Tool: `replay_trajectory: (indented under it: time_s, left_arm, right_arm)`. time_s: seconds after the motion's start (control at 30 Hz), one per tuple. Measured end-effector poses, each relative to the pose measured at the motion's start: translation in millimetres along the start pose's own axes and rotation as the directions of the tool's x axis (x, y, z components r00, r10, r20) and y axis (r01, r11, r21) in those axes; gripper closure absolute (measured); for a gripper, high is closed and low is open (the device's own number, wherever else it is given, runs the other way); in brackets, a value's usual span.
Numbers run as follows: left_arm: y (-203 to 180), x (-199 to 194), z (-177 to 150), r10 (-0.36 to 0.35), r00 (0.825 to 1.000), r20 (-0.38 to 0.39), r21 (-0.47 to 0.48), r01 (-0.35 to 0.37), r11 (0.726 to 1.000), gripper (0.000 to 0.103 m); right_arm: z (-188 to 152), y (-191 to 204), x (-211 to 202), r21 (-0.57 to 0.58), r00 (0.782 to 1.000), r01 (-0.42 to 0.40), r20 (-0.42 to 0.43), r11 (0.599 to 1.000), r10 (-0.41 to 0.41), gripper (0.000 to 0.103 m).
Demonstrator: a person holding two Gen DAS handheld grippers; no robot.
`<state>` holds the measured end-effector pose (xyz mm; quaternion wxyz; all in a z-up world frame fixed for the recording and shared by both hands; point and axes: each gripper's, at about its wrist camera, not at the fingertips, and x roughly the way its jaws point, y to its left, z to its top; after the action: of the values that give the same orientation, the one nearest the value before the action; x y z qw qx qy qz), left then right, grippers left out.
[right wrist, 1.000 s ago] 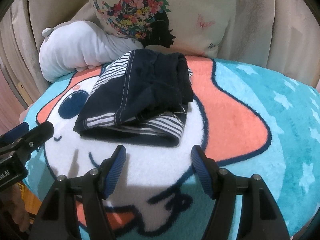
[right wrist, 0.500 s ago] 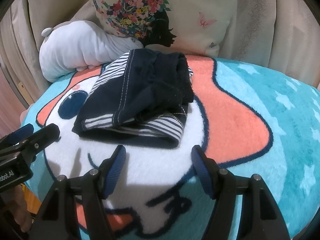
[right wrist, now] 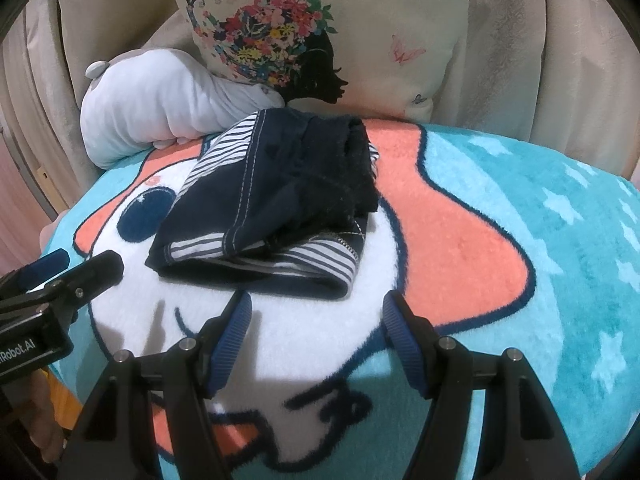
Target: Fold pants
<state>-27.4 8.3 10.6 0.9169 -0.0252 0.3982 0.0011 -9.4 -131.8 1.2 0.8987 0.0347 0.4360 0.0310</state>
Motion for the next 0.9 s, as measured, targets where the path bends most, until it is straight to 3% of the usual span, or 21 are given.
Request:
replay_trajectory:
  time_s: [0.37,0.9]
  left_arm:
    - [-8.1,-10.4,-1.8,0.010,0.999,0.032,0.031,-0.011,0.999,0.001]
    - [-16.8,-6.6,-2.5,0.000,1.000,0.008,0.041,0.000,0.999,0.001]
  right_arm:
    - [-1.3,-2.2,-17.7,0.000,0.997,0.017,0.074,1.000,-0.017,0.035]
    - [-6.0,-9.1,-16.9,-0.009,0.997,0.027,0.066,1.000,-0.027,0.031]
